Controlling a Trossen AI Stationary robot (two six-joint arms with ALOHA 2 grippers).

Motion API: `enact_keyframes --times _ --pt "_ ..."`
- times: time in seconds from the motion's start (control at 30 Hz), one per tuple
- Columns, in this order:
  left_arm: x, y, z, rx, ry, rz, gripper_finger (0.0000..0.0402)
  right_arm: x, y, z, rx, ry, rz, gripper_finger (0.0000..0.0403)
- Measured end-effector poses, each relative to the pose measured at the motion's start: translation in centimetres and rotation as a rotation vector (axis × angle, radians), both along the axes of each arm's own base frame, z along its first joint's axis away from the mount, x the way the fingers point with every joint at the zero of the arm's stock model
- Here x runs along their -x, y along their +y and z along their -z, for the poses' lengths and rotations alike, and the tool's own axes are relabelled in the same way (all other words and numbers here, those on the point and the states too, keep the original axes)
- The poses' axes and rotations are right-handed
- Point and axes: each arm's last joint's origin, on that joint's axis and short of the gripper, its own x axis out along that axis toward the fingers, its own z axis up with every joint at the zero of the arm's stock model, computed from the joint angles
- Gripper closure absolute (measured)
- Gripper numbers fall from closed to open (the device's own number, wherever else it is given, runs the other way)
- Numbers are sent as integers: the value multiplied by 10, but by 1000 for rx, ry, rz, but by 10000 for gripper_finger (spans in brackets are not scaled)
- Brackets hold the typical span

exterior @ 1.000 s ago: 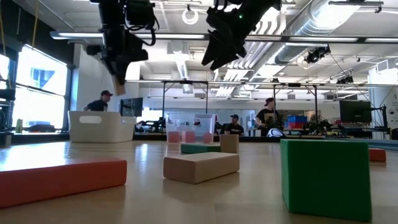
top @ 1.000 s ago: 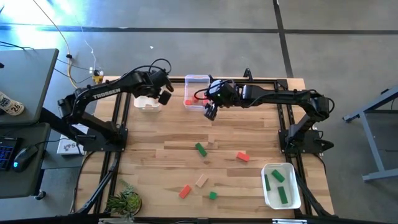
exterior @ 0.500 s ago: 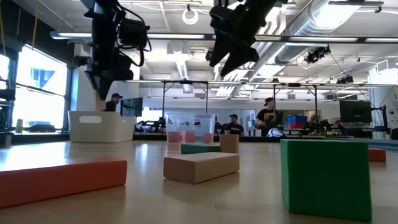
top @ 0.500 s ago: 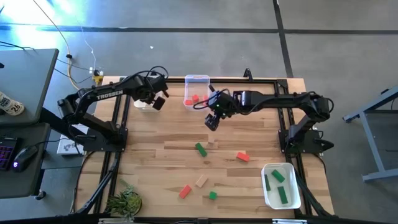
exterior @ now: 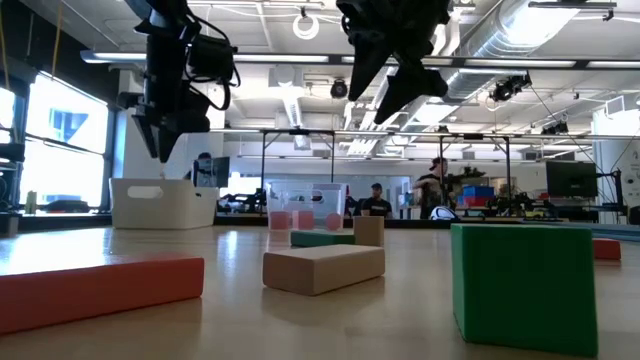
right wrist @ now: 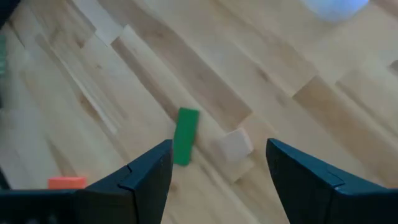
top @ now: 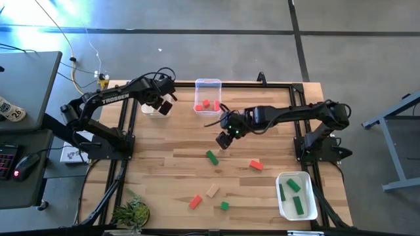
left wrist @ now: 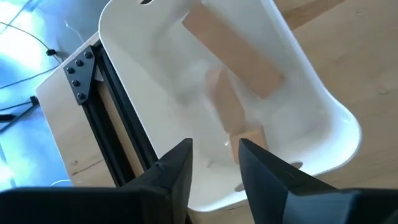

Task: Sort & place blocks by color
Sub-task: Put the green block into the bottom white bin

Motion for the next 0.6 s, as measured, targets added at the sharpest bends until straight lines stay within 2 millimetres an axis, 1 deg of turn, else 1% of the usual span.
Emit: enact_keyframes --times 0.17,0.27,0.43,0.6 --pt "-2 2 0 -6 0 48 270 -9 16 8 -41 -23 25 160" --pt "-3 3 -3 -10 1 79 269 -18 25 18 -53 -27 21 160" --pt "-10 6 -20 -45 -28 128 269 -31 34 38 -53 -18 0 160" --pt "-19 4 -37 -78 -63 166 268 -38 35 57 -53 29 -1 160"
